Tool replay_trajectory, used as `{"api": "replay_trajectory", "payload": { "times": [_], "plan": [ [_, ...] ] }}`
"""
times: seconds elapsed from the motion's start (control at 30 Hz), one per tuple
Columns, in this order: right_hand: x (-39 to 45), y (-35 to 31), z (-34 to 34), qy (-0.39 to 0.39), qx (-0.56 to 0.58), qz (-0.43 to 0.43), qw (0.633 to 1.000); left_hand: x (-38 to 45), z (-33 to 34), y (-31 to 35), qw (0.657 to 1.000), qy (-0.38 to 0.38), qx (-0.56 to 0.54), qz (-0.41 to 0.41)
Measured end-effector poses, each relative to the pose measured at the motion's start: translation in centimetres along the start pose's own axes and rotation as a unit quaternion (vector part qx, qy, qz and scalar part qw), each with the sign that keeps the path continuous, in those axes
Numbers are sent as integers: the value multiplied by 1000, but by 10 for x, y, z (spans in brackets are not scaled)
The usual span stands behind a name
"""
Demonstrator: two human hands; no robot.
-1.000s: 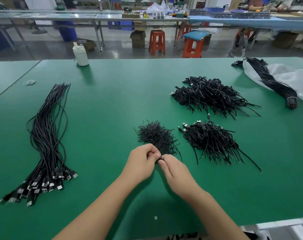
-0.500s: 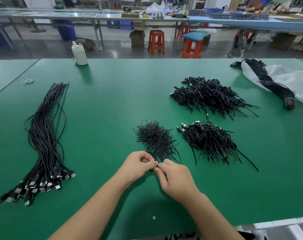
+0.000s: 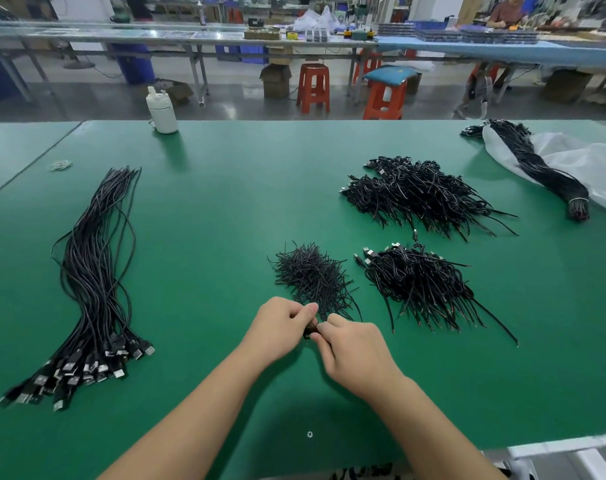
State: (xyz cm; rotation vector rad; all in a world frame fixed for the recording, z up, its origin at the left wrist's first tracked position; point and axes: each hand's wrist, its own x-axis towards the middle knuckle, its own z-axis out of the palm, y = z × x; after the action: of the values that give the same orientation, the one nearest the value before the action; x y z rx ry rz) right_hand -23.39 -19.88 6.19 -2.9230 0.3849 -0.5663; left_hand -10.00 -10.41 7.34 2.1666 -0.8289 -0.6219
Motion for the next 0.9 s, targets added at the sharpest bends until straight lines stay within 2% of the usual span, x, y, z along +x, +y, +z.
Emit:
{"api": "replay_trajectory", "payload": {
  "times": [0.17,0.4,0.63,0.7,0.77,0.83,0.9],
  "plan": [
    [1,3,-4,-24,-54,-27,998,-1,-12,0,997,-77,-22,9],
    [4,5,-7,-32,-95,-53,994,-2,-10,4,994,-70,77,39],
    [11,23,-5,-45,-45,-111,992,-2,-13,4,987,-96,112,62],
    [14,28,-4,1,-51,-142,989,-2,-17,3,983,-118,121,68],
    [16,33,-5,57,-53,-149,986,-2,-20,1,986,-143,70,53],
    [17,36,-7,125,-40,-145,981,-5,-23,-2,983,-162,-83,11],
    [17,36,-8,171,-22,-145,974,-8,-26,-4,956,-184,-229,-23]
  ]
}}
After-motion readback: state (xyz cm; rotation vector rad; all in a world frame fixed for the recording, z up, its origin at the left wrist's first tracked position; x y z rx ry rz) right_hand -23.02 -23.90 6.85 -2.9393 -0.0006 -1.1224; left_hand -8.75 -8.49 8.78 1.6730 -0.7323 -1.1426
